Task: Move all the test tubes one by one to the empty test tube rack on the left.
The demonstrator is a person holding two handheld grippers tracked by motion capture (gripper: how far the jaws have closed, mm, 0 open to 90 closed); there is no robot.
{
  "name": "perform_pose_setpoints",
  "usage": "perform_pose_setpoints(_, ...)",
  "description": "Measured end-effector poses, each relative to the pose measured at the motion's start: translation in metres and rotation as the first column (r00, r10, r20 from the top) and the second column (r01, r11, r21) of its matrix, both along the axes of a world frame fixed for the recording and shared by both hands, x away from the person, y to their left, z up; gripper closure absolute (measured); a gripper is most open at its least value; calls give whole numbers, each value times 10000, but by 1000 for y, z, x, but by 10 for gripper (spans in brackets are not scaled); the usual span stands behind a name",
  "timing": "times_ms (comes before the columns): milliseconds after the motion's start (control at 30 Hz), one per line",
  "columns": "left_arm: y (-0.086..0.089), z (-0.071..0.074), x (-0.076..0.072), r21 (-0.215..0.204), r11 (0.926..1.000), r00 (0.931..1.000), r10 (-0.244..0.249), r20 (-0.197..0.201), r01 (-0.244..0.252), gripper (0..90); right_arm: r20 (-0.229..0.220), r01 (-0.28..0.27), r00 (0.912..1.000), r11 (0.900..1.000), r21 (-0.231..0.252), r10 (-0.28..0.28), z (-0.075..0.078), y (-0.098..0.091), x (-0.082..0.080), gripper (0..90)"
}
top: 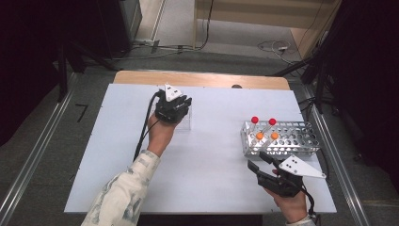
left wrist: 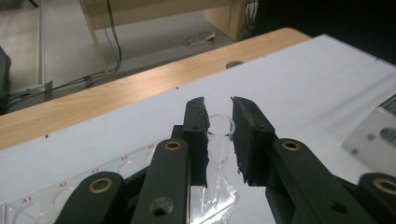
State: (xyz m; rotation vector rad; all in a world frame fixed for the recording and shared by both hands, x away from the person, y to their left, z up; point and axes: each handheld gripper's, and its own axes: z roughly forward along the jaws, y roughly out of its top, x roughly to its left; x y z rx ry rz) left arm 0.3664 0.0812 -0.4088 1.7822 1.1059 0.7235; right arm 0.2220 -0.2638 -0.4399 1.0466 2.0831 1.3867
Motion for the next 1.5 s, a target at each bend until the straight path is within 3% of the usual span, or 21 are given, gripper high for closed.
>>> perform_pose_setpoints(67, -3, -9, 1, 259, 9996, 10000, 82, -39, -81, 757, -5, -3, 10000, 10000, -8, 3, 0, 0, 0, 423)
perform_pose_setpoints(167, -4, -20, 3, 305, 9995, 9996, 95, -249, -87, 757, -4, -3, 10000, 10000, -16, 3, 0, 0, -1, 423)
perform_pose_setpoints(400, -2, -30, 6, 128, 9998, 9981, 184, -585, -177, 713, -33, 25, 10000, 10000, -49, -25, -1, 0, 0, 423)
perform_pose_setpoints(500, -1, -30, 5, 71, 9999, 9980, 160, -617, -156, 679, -51, 30, 10000, 10000, -53, -30, -1, 0, 0, 423)
perform_pose_setpoints(700, 2, -22, -2, -905, 9959, 9979, -9, -654, -50, 522, -13, 191, 9998, 9998, -24, -191, -1, -2, 1, 422)
perform_pose_setpoints(900, 8, -16, -16, -1500, 9886, 9963, -46, -861, -84, 353, -58, 433, 9990, 9991, -40, -433, 0, -7, 3, 404)
perform_pose_setpoints(1067, 13, -14, -30, -1509, 9885, 9966, -42, -820, -83, 236, -61, 703, 9975, 9975, -53, -704, 1, -14, 4, 387)
perform_pose_setpoints(1300, 23, -14, -46, -1548, 9877, 9982, 108, -596, -200, 188, -195, 1307, 9912, 9914, -8, -1307, 0, -28, 7, 359)
perform_pose_setpoints(1500, 27, -16, -56, -1488, 9888, 9980, -27, -632, -67, 189, -361, 1915, 9809, 9815, 12, -1914, 1, -41, 13, 294)
